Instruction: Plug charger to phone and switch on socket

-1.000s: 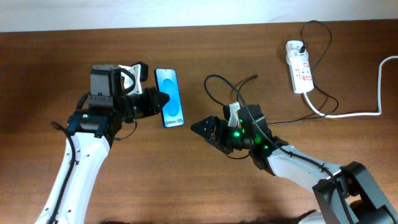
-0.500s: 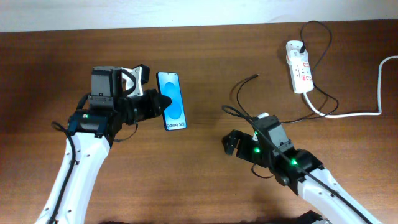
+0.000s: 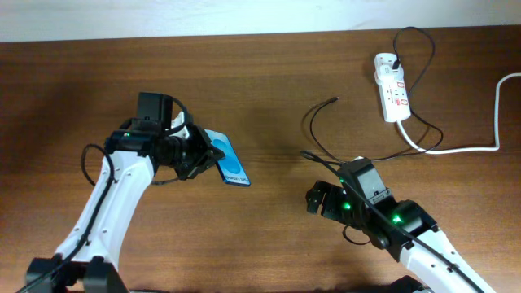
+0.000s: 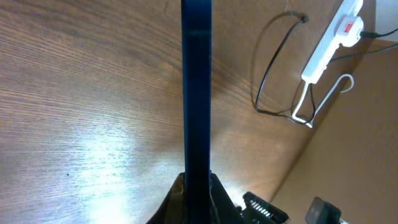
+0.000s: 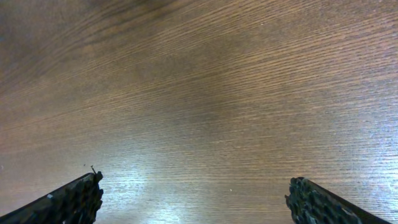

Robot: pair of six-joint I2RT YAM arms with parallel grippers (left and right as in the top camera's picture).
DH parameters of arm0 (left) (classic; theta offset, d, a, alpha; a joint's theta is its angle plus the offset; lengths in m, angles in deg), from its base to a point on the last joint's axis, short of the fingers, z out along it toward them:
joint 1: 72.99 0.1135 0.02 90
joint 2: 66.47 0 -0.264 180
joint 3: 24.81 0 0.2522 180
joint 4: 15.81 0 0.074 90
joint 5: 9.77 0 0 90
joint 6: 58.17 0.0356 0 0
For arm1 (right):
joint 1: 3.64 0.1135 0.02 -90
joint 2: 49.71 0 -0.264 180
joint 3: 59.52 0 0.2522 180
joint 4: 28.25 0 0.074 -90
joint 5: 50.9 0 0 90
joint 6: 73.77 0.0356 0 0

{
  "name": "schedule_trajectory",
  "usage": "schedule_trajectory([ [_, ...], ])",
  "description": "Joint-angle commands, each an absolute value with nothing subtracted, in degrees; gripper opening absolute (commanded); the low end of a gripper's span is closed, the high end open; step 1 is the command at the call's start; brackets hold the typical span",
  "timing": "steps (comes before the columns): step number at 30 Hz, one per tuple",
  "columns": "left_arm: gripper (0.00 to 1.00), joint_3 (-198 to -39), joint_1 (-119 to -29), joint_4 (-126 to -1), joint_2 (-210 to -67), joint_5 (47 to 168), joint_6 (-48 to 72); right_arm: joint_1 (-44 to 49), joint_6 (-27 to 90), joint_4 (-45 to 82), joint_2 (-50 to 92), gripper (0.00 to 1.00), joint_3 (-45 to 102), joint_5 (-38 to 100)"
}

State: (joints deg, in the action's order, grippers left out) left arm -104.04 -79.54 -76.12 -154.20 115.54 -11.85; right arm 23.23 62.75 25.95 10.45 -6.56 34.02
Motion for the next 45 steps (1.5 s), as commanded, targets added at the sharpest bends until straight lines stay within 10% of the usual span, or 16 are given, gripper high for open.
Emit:
schedule_trajectory([
  [1, 0.00, -105.02, -79.10, -76.10, -154.06, 120.04, -12.62, 23.27, 62.55, 25.78, 11.02, 0.99, -5.56, 33.37],
  [18, 0.00, -105.02, -79.10, -78.13, -154.06, 120.13, -12.27, 6.68, 64.54, 29.60, 28.44, 0.98, 18.64, 30.11],
  [45, 0.00, -105.02, -79.10, -78.15, -154.06, 121.44, -12.27, -0.03, 80.34, -14.44, 71.80, 0.77, 24.58, 22.44],
])
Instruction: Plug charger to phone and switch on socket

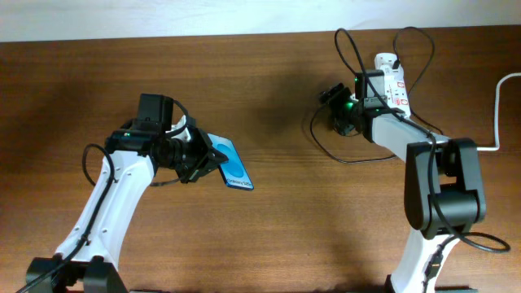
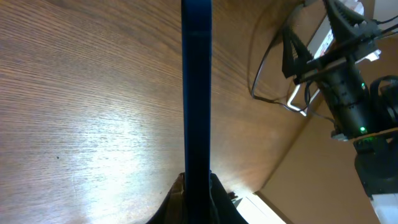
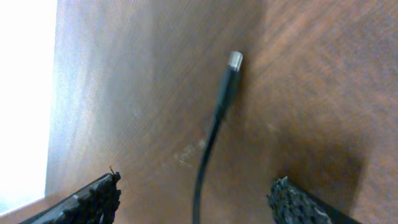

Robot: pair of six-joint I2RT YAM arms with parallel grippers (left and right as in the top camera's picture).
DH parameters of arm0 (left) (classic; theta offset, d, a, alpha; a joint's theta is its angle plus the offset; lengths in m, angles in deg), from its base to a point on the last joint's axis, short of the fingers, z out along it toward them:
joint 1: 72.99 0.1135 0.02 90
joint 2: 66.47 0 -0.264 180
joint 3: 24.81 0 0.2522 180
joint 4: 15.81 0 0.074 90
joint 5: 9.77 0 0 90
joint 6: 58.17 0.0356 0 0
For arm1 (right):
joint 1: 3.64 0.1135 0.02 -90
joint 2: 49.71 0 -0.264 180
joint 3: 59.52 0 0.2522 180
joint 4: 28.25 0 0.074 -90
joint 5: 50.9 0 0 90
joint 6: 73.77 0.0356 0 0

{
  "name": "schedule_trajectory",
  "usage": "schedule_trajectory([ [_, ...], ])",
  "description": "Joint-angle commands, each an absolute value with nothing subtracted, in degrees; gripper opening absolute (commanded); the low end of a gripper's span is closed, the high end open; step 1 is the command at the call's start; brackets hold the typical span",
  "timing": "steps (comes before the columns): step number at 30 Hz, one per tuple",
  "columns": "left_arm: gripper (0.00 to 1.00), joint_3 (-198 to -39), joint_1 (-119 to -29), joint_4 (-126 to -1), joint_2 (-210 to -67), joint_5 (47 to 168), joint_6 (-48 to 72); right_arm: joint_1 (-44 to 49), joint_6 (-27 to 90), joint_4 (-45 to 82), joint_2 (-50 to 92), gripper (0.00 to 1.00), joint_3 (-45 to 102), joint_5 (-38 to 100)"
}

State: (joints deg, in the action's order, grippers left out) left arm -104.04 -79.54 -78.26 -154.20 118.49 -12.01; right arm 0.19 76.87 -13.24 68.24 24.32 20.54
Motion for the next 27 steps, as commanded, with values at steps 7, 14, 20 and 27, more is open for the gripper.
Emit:
schedule_trajectory([
  [7, 0.00, -105.02, -79.10, -77.85, -154.06, 121.35, -12.27, 0.04, 83.03, -15.95, 75.56, 0.68, 24.61, 24.86],
  [14, 0.00, -105.02, -79.10, -77.85, -154.06, 121.09, -12.27, 0.02, 83.42, -17.34, 80.33, 0.56, 24.61, 24.71],
  [20, 0.00, -105.02, -79.10, -77.85, -154.06, 120.96, -12.27, 0.04, 83.23, -16.10, 81.92, 0.28, 24.61, 24.16],
  [27, 0.00, -105.02, -79.10, -77.87, -154.06, 120.98, -12.27, 0.02, 77.24, -15.90, 81.90, 0.04, 24.61, 21.74],
])
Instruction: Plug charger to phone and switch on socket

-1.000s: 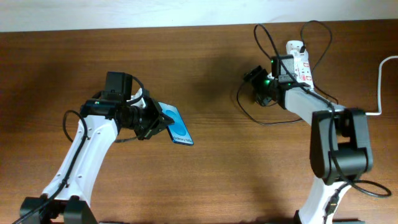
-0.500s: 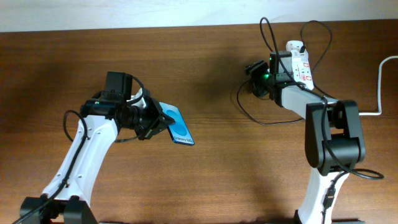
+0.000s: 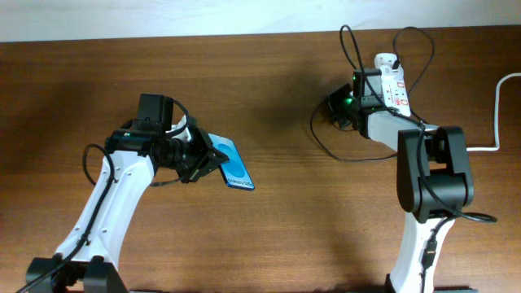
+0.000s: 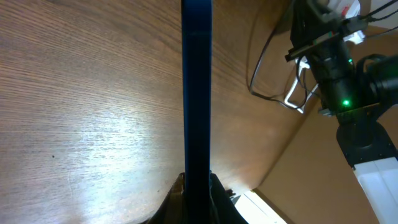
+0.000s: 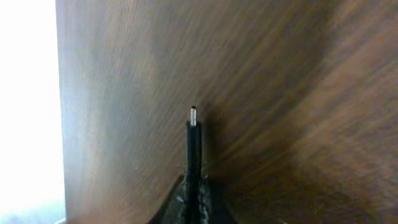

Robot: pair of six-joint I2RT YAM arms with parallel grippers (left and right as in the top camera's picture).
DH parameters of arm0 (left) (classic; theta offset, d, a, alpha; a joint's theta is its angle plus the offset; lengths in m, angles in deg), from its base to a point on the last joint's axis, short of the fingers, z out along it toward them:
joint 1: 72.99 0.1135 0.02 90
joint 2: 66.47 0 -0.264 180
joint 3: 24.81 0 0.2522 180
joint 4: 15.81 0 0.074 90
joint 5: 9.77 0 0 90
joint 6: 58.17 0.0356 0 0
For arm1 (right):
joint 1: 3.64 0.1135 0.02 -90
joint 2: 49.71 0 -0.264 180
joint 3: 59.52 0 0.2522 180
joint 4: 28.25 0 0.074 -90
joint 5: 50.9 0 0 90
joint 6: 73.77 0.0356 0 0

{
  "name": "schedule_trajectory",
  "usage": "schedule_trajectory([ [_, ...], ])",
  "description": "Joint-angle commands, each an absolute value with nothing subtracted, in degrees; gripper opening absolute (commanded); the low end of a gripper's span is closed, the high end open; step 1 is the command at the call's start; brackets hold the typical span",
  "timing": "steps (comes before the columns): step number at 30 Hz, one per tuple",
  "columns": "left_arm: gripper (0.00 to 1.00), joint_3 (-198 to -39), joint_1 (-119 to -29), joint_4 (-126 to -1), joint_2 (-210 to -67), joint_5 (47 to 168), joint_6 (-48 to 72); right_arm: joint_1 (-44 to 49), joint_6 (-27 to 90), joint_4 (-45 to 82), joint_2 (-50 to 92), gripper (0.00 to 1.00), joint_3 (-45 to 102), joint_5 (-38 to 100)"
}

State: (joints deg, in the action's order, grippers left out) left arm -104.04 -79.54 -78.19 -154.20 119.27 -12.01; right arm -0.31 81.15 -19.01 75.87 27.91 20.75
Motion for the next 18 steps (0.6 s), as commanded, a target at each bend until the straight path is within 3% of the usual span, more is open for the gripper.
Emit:
schedule_trajectory([
  [1, 0.00, -105.02, -79.10, -77.87, -154.06, 120.98, -12.27, 0.02, 76.34, -16.10, 81.90, 0.04, 24.61, 21.24],
  [10, 0.00, -105.02, -79.10, -75.09, -154.06, 121.61, -7.51, -1.80, 62.25, -13.98, 75.50, 0.04, 24.67, 4.32],
  [18, 0.00, -105.02, -77.51, -64.16, -154.06, 130.46, 4.25, -1.77, 42.88, 8.60, 62.06, 0.04, 24.65, -3.55],
])
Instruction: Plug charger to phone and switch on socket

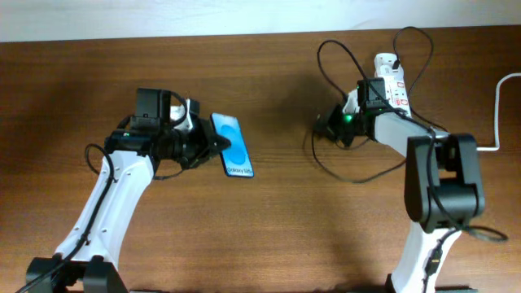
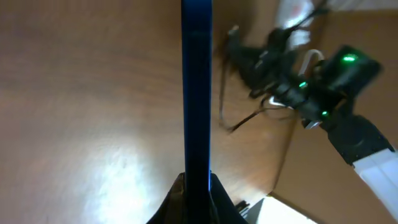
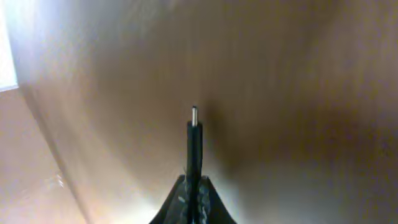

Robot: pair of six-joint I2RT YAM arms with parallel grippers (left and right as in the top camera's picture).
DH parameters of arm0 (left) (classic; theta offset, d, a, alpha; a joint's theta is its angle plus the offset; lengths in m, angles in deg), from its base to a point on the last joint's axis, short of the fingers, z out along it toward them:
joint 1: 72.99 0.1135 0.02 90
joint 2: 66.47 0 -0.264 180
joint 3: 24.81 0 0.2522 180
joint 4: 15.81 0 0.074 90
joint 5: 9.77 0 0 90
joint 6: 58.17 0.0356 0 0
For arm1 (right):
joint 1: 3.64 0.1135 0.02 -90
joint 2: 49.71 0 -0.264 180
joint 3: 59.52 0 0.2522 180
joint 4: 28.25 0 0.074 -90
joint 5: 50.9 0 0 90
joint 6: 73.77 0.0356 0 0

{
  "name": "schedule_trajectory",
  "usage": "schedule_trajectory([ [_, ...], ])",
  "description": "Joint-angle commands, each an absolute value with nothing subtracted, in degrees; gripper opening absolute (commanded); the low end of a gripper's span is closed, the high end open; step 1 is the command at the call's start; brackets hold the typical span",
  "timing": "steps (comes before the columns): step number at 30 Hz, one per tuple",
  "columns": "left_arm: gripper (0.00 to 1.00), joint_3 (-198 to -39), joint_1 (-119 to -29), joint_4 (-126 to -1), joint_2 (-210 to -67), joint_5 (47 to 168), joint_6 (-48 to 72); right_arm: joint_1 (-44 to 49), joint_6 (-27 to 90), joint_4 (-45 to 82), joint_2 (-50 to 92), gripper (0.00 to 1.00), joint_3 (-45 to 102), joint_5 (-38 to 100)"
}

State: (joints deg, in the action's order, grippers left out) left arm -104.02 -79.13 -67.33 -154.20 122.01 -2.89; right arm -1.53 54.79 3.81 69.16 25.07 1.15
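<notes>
My left gripper (image 1: 203,146) is shut on a blue phone (image 1: 232,145), held off the wooden table at centre left; the left wrist view shows the phone (image 2: 196,87) edge-on, rising from the jaws (image 2: 196,186). My right gripper (image 1: 328,127) is shut on the black charger plug (image 3: 194,134), whose metal tip points away from the fingers. It sits just left of the white socket strip (image 1: 391,85). The black charger cable (image 1: 342,57) loops back from the plug to the strip.
A white mains cable (image 1: 464,146) runs from the socket strip to the right edge of the table (image 1: 269,236). The charger cable sags in a loop (image 1: 358,175) below the right gripper. A wall borders the table's far edge.
The right gripper, still shut on the plug, has shifted slightly left and toward the front, away from the strip. The left gripper has turned and lifted the phone a little toward the right arm.
First the right gripper stood open low at the front of the table while the left held the phone. Then it was open over the plug beside the socket strip. Then it was shut on the plug. Now plug and phone stand closer together.
</notes>
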Motion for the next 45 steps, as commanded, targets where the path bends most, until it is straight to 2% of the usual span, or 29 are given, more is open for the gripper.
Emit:
schedule_trajectory([
  [1, 0.00, -105.02, -76.96, -63.14, -154.06, 131.12, 4.56, -1.77, 40.52, 11.64, 60.26, 0.04, 24.65, -4.29],
  [7, 0.00, -105.02, -72.98, -56.69, -154.06, 135.08, 4.52, -1.73, 22.55, 28.77, 50.01, 0.04, 24.65, -16.84],
  [12, 0.00, -105.02, -72.35, -49.61, -154.06, 138.99, 1.94, -0.44, 8.32, 37.95, 48.59, 0.04, 24.61, -32.93],
  [18, 0.00, -105.02, -72.35, -43.18, -154.06, 138.97, -3.42, 5.42, 5.02, 40.84, 48.59, 0.04, 22.99, -38.02],
  [21, 0.00, -105.02, -72.35, -42.39, -154.06, 138.97, -3.81, 9.35, 0.17, 40.82, 48.59, 0.05, 21.68, -45.21],
  [24, 0.00, -105.02, -72.35, -40.10, -154.06, 138.68, -9.21, 11.80, -3.06, 40.79, 48.64, 0.05, 21.07, -49.67],
  [30, 0.00, -105.02, -72.52, -37.96, -154.06, 133.72, -18.85, 12.04, -0.11, 40.77, 48.94, 0.05, 21.07, -49.76],
  [34, 0.00, -105.02, -72.83, -37.96, -154.06, 132.72, -20.23, 12.04, 2.03, 39.37, 49.12, 0.05, 21.07, -49.76],
  [40, 0.00, -105.02, -73.77, -37.96, -154.06, 131.25, -20.86, 12.06, 20.39, 24.16, 49.99, 0.05, 21.07, -49.49],
  [45, 0.00, -105.02, -75.72, -36.21, -154.06, 127.25, -21.52, 12.15, 32.76, 17.54, 51.13, 0.05, 21.07, -45.12],
])
